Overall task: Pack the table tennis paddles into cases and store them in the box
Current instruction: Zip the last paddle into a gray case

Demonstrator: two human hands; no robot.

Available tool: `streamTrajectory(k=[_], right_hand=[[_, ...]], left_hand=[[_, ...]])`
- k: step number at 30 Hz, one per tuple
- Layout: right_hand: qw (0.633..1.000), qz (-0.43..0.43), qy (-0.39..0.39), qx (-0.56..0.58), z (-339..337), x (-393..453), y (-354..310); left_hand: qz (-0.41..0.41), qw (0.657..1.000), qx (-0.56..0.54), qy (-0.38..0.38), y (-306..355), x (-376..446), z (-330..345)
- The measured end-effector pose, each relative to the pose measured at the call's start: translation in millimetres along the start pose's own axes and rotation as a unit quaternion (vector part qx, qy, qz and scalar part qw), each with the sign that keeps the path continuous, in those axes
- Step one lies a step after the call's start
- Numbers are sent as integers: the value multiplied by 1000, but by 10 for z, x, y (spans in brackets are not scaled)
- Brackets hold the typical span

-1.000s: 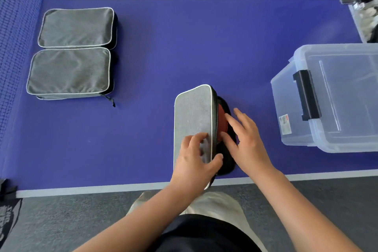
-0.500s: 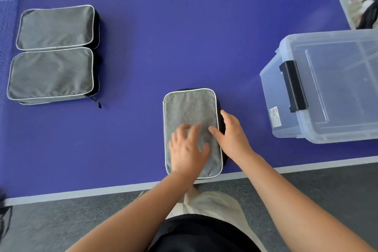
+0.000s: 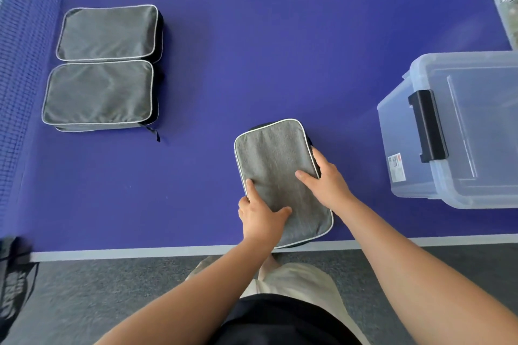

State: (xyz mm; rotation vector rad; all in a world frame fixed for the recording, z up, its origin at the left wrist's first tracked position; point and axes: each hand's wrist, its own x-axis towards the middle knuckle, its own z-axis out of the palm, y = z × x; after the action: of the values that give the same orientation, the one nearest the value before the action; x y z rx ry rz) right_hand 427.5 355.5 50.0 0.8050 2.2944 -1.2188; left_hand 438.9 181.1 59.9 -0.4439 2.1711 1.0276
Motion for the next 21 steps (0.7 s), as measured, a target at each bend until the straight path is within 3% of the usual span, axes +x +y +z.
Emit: streamTrajectory(k=[7,14,16,18,21], right_hand=[[991,11,-21,131,-31,-138,-174],[995,-66,-39,70,-65,-513,-573],[994,-88,-47,43,-84,-662,-669],[993,-104,-54,23,-106,-825,-764],[992,-117,-52,7,-134,-1011,-858]], left_hand=[[-31,995,-93,-11,-121,1,-158],[-99,965,-240,-32,-286,-65,-512],[-140,945,-294,-29,-313,-9,-725],[-172,904,-389,-50,-328,76,-995],[-174,863,-462,-100,-366,178,-1376]])
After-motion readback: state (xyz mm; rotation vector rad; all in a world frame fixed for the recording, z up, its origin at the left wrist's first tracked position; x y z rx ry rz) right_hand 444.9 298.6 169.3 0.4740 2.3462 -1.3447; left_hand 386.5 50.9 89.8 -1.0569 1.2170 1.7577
